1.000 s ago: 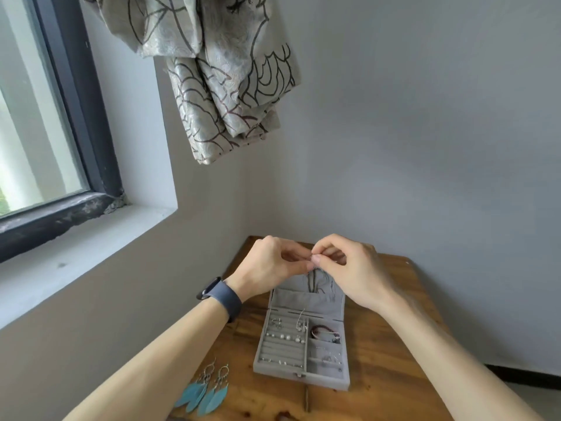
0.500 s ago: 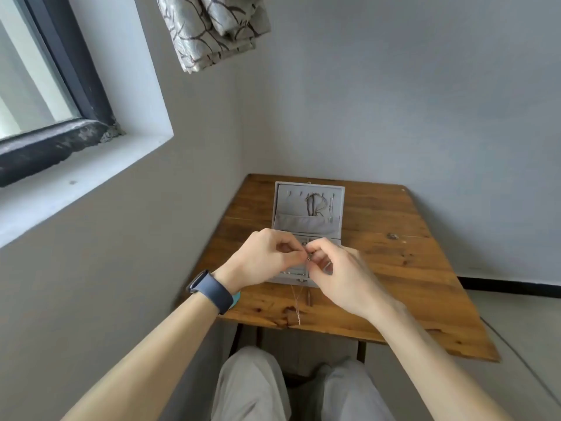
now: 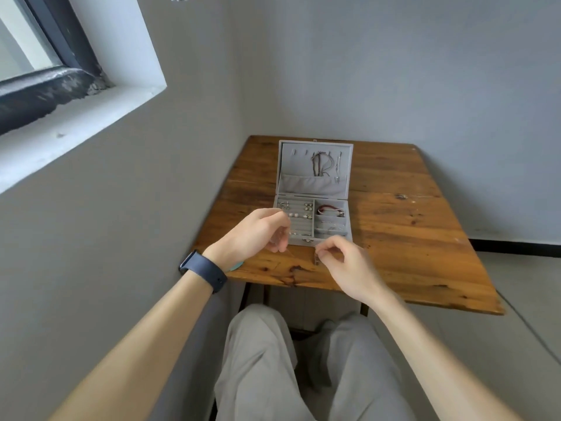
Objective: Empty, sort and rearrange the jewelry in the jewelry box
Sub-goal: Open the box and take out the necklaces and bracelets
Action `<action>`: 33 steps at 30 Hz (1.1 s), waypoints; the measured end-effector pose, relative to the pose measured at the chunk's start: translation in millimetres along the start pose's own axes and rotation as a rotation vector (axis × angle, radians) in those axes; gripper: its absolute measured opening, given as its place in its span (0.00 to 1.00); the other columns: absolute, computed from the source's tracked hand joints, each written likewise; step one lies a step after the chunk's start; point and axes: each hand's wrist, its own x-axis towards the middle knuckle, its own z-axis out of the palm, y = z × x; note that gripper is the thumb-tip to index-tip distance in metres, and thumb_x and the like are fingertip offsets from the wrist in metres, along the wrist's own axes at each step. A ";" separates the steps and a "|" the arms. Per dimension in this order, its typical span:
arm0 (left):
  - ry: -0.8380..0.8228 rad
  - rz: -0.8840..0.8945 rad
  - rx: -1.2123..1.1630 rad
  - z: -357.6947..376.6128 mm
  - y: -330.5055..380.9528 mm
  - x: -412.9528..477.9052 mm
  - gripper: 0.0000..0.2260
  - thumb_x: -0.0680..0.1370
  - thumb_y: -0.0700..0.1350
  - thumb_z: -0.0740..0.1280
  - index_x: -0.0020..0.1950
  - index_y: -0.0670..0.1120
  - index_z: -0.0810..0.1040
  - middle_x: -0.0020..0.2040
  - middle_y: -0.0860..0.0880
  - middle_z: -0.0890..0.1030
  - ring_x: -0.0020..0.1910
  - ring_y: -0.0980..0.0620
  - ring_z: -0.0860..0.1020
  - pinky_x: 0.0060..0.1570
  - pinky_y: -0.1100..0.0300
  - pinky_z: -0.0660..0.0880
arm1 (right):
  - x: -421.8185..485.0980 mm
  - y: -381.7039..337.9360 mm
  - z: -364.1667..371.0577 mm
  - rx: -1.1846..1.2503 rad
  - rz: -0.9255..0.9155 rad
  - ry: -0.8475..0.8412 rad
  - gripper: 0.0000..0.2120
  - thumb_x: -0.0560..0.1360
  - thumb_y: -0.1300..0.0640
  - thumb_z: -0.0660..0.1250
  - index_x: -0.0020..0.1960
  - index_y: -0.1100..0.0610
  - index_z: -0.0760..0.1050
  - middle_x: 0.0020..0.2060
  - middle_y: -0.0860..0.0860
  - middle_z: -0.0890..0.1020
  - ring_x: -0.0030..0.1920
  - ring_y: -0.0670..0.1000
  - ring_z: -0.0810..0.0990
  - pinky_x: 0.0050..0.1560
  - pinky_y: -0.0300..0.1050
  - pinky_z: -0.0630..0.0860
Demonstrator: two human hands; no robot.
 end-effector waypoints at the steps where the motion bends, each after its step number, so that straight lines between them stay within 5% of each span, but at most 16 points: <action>1: 0.010 -0.011 0.000 0.1 -1.8 0.3 0.13 0.81 0.45 0.57 0.39 0.43 0.74 0.33 0.47 0.79 0.35 0.51 0.77 0.48 0.49 0.79 | -0.7 3.8 1.4 0.040 0.036 -0.007 0.05 0.81 0.55 0.65 0.51 0.46 0.79 0.51 0.39 0.82 0.53 0.35 0.78 0.48 0.26 0.71; 7: 0.035 -0.098 -0.173 -3.0 -13.3 7.4 0.12 0.81 0.46 0.58 0.39 0.46 0.71 0.32 0.49 0.73 0.33 0.50 0.73 0.38 0.58 0.77 | -13.0 24.9 12.0 0.430 0.297 -0.089 0.07 0.82 0.58 0.63 0.54 0.55 0.80 0.50 0.47 0.86 0.54 0.46 0.84 0.56 0.47 0.80; 14: 0.077 -0.201 -0.299 -9.4 -27.9 22.0 0.10 0.82 0.51 0.63 0.48 0.46 0.79 0.31 0.52 0.72 0.32 0.53 0.73 0.41 0.55 0.75 | -32.2 39.2 20.5 0.791 0.430 -0.085 0.07 0.81 0.59 0.65 0.50 0.54 0.82 0.48 0.54 0.86 0.51 0.54 0.85 0.47 0.44 0.80; 21: -0.013 -0.250 -0.510 -4.3 -22.1 29.2 0.11 0.80 0.52 0.68 0.56 0.48 0.85 0.31 0.54 0.65 0.32 0.56 0.69 0.40 0.60 0.72 | -43.5 44.4 22.0 0.781 0.325 -0.139 0.13 0.76 0.63 0.71 0.60 0.55 0.80 0.52 0.56 0.86 0.54 0.54 0.85 0.52 0.44 0.80; 27: -0.056 -0.248 -0.445 -4.2 -15.0 33.3 0.13 0.80 0.53 0.68 0.59 0.49 0.85 0.30 0.54 0.60 0.32 0.57 0.67 0.42 0.62 0.71 | -50.1 34.7 21.2 0.598 0.228 -0.156 0.13 0.76 0.61 0.73 0.60 0.51 0.81 0.51 0.50 0.87 0.53 0.52 0.85 0.52 0.44 0.82; 33: -0.087 -0.197 -0.472 -4.0 -9.0 37.2 0.12 0.81 0.51 0.66 0.59 0.48 0.85 0.29 0.54 0.62 0.34 0.56 0.74 0.46 0.61 0.74 | -54.2 29.3 20.4 0.592 0.188 -0.130 0.13 0.76 0.60 0.73 0.59 0.50 0.82 0.51 0.49 0.87 0.52 0.51 0.86 0.52 0.43 0.82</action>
